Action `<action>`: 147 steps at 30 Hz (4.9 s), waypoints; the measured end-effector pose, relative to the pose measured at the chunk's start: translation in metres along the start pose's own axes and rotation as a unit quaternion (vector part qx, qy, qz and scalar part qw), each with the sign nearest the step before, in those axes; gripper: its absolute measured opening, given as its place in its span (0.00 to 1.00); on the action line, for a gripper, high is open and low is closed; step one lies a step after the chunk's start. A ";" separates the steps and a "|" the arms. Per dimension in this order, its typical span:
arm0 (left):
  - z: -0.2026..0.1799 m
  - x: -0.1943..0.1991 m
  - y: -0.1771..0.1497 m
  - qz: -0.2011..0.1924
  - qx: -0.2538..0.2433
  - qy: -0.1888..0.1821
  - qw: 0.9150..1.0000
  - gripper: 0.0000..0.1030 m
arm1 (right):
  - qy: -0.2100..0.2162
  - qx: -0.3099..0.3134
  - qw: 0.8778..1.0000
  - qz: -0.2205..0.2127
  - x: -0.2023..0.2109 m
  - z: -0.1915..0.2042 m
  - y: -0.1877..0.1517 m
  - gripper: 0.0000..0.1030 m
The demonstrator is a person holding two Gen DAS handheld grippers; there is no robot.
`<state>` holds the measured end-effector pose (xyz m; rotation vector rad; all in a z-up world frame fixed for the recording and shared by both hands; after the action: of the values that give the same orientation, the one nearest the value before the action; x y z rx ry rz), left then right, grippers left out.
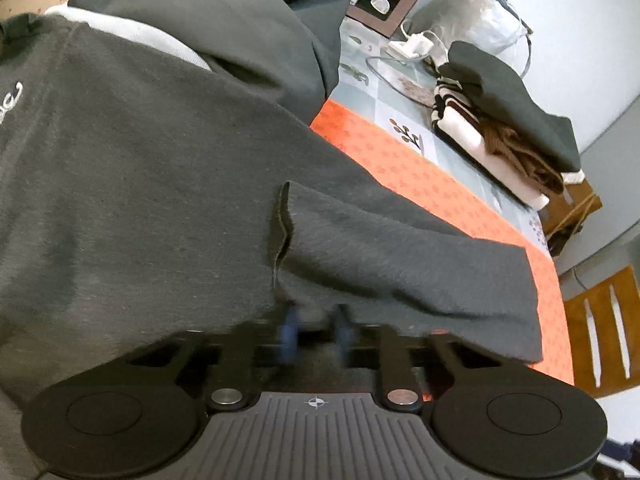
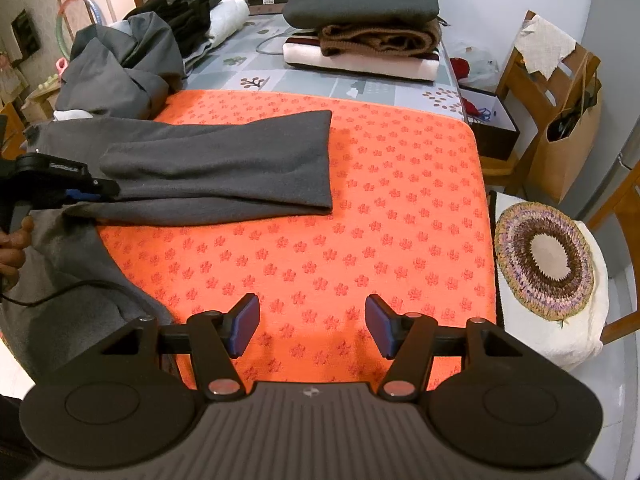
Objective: Fold clothes
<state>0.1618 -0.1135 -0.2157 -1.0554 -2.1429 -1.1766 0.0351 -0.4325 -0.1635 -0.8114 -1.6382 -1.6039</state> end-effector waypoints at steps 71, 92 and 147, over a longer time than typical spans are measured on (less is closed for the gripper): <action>0.211 0.261 -0.045 0.001 -0.024 0.048 0.999 0.08 | 0.049 -0.254 0.966 0.032 0.049 0.109 -0.092 0.07; 0.159 0.240 0.005 -0.077 -0.088 0.033 0.993 0.33 | 0.041 -0.125 0.991 -0.030 0.028 0.096 0.011 0.45; 0.126 0.168 0.095 -0.079 -0.076 0.052 0.993 0.47 | 0.156 -0.212 0.965 -0.026 -0.114 0.073 0.115 0.06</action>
<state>0.1345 0.0934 -0.1170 -0.8770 -2.1138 -1.4564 0.1902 -0.3509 -0.1926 -0.6793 -1.1200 -2.0404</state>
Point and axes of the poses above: each gripper's, at about its wrist camera, not at the fingertips, and x roughly against the way its jaws point, z to its left, y to its top, the point moved 9 cm from there along -x, roughly the way its jaws point, and after that the axes turned 7 degrees about -y, right-handed, at the moved point
